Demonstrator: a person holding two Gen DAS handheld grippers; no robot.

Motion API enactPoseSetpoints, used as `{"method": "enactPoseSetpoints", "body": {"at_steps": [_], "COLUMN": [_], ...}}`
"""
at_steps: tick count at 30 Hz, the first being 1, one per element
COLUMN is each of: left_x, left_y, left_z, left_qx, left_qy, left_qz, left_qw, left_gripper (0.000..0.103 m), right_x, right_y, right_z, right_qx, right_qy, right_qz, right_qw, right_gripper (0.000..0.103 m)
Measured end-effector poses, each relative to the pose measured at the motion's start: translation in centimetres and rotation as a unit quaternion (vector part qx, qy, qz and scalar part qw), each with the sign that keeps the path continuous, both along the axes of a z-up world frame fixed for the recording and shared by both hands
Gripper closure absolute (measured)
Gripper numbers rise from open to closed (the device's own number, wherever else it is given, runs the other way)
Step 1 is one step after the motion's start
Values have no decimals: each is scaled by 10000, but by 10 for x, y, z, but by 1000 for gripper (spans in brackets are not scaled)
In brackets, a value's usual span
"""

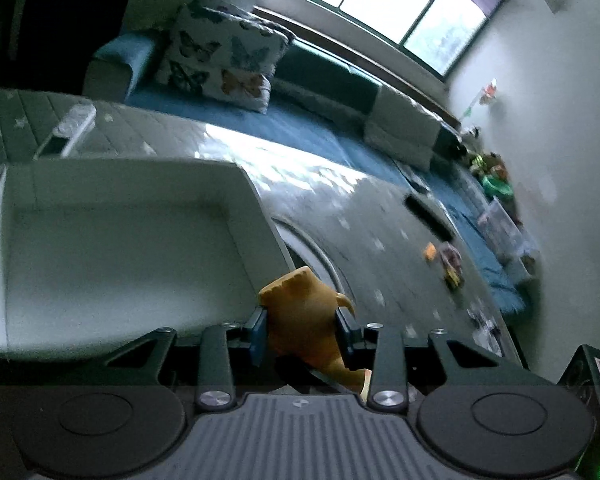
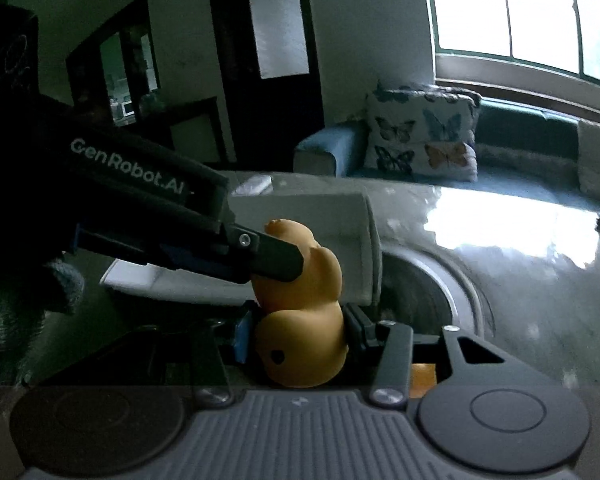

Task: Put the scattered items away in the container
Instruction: 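Lift the duck with both tools, lower it into the white box, open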

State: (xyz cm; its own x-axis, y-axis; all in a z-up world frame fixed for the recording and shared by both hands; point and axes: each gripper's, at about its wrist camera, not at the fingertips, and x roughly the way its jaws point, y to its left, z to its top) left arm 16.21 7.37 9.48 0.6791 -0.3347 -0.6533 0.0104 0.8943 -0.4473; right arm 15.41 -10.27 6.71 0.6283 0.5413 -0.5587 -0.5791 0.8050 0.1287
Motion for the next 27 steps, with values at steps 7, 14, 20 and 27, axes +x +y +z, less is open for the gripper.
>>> {"method": "enactPoseSetpoints", "body": {"at_steps": [7,14,20,27], "left_x": [52,92,109,113], "left_y": [29,54,61,57], "left_z": [-9,-38,-64,-72], "left_qx": [55,-88,-212,-180], "left_qy": [112,470,735,770], "left_qz": [220,324,346,287], "left_qw": [9997,9983,9965,9965], "left_gripper": [65,66,68,69], "right_x": [62,107,125,121], "right_y": [38,62,73,87], "right_z": [-6,-34,-55,-55], "right_qx": [-67,-200,-449,-746], "right_qy": [141,552,801,657], "right_qz": [112,140,118,181], "right_qw": [9998,9982,9957,9949], "right_gripper": [56,56,56,56]}}
